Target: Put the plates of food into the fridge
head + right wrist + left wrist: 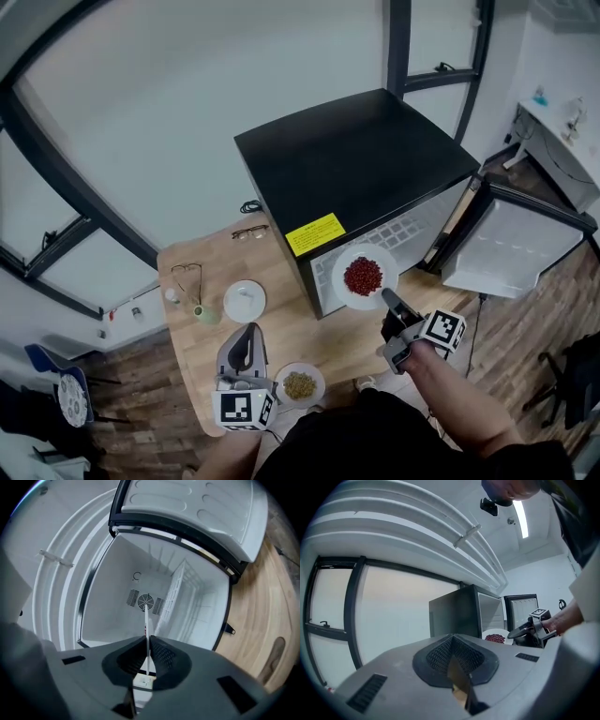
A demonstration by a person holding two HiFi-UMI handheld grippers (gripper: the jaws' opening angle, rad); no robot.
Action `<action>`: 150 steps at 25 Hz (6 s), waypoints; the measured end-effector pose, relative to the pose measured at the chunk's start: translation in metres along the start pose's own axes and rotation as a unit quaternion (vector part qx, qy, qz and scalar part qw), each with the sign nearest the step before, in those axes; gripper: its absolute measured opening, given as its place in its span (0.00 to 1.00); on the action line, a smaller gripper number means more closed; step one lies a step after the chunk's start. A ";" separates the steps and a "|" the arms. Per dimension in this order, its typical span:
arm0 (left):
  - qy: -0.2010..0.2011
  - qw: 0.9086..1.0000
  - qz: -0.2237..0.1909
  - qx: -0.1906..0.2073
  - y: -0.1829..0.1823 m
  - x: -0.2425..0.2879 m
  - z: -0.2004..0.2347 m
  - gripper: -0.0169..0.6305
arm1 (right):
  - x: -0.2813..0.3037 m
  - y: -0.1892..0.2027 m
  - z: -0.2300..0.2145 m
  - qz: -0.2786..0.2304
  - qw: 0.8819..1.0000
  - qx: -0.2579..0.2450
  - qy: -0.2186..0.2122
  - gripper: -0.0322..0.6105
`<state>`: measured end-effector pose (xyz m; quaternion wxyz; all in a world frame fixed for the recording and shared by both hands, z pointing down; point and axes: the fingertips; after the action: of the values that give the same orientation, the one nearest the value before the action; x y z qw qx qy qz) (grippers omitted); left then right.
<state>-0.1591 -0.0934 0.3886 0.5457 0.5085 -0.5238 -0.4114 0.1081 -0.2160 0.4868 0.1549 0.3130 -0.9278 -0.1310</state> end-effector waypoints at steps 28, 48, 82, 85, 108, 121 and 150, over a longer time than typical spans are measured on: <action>-0.146 0.985 0.009 -0.087 0.012 -0.028 0.051 0.03 | 0.135 -0.051 -0.003 0.131 0.917 -0.326 0.187 0.22; -0.200 0.979 0.005 -0.042 0.010 -0.041 0.014 0.03 | 0.118 -0.065 0.051 0.081 0.870 -0.480 0.083 0.34; -0.117 0.992 0.045 -0.016 0.097 -0.208 0.079 0.03 | -0.024 0.265 -0.014 0.180 0.919 -0.344 0.072 0.27; -0.105 0.993 0.050 -0.017 0.103 -0.209 0.075 0.03 | -0.027 0.286 -0.038 0.188 0.934 -0.296 0.067 0.27; -0.151 0.982 0.110 -0.017 0.132 -0.285 0.109 0.03 | 0.000 0.364 -0.157 0.189 0.974 -0.016 0.121 0.21; -0.131 0.987 0.087 -0.023 0.116 -0.247 0.089 0.03 | -0.003 0.330 -0.105 0.175 0.984 -0.007 0.026 0.10; -0.046 0.999 0.010 -0.006 0.019 -0.047 0.001 0.03 | -0.059 0.045 -0.046 0.021 0.997 -0.064 -0.043 0.10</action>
<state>-0.1671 -0.0452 0.3999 0.5285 0.4803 -0.5510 -0.4317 0.1453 -0.1521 0.5324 0.1373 0.2769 -0.9298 -0.1998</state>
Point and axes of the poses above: the fingertips, and each gripper's own axes: x forward along the fingers, z to its left, y out of its underside, and after that the axes turned 6 degrees about z, right-handed
